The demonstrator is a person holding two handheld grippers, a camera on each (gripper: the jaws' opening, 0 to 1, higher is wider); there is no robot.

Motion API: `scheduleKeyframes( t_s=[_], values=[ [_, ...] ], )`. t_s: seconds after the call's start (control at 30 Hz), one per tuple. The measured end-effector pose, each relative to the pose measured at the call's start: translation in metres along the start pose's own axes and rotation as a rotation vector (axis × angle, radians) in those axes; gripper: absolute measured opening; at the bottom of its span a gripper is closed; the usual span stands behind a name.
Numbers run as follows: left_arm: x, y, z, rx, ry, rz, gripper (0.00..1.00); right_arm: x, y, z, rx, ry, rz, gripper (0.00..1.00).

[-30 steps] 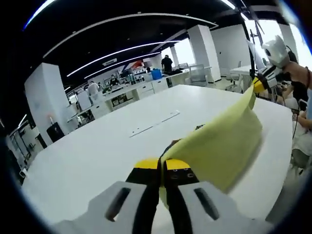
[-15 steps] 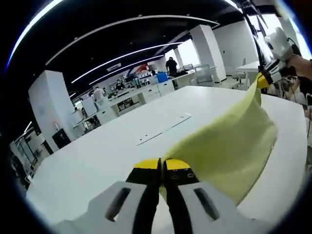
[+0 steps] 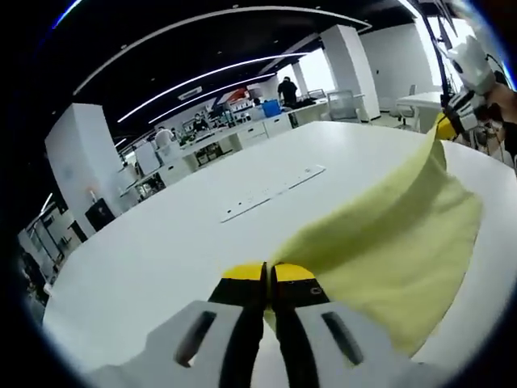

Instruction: Fold the garment on the visible template until the final outline fits inside the template.

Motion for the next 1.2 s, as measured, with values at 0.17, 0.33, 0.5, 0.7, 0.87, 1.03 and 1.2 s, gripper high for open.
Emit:
scheduleKeyframes(
  t_s=[0.17, 0.33, 0.5, 0.7, 0.87, 1.03, 1.2],
  values=[
    [0.003, 0.017, -0.009, -0.030, 0.011, 0.011, 0.00, 0.004, 0.024, -0.006, -0.024, 0.007, 0.017, 0.00],
    [0.006, 0.030, -0.018, -0.054, 0.004, 0.006, 0.00, 0.007, 0.041, -0.013, -0.048, 0.051, 0.040, 0.00],
    [0.009, 0.040, -0.024, -0.074, 0.028, 0.003, 0.00, 0.007, 0.056, -0.018, -0.066, 0.059, 0.044, 0.00],
    [0.007, 0.050, -0.034, -0.100, 0.050, 0.002, 0.04, 0.007, 0.068, -0.023, -0.092, 0.061, 0.053, 0.00],
    [-0.002, 0.050, -0.043, -0.126, 0.020, -0.008, 0.10, 0.006, 0.073, -0.028, -0.097, 0.065, 0.069, 0.04],
    [-0.006, 0.044, -0.042, -0.131, 0.094, -0.014, 0.12, 0.006, 0.071, -0.032, -0.100, 0.084, 0.071, 0.15],
    [-0.006, 0.038, -0.043, -0.122, 0.097, -0.085, 0.20, 0.004, 0.066, -0.034, -0.107, 0.082, 0.078, 0.27]
  ],
)
Point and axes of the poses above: the point that each gripper's makers call its tool centre point, and the gripper's own axes: y roughly forward along the fingers, x roughly to its right, z roughly out of its top, the point moved 9 cm from there along -y, roughly backward along the fingers, and after that the axes turned 10 degrees about -x, right-handed, at the moved point
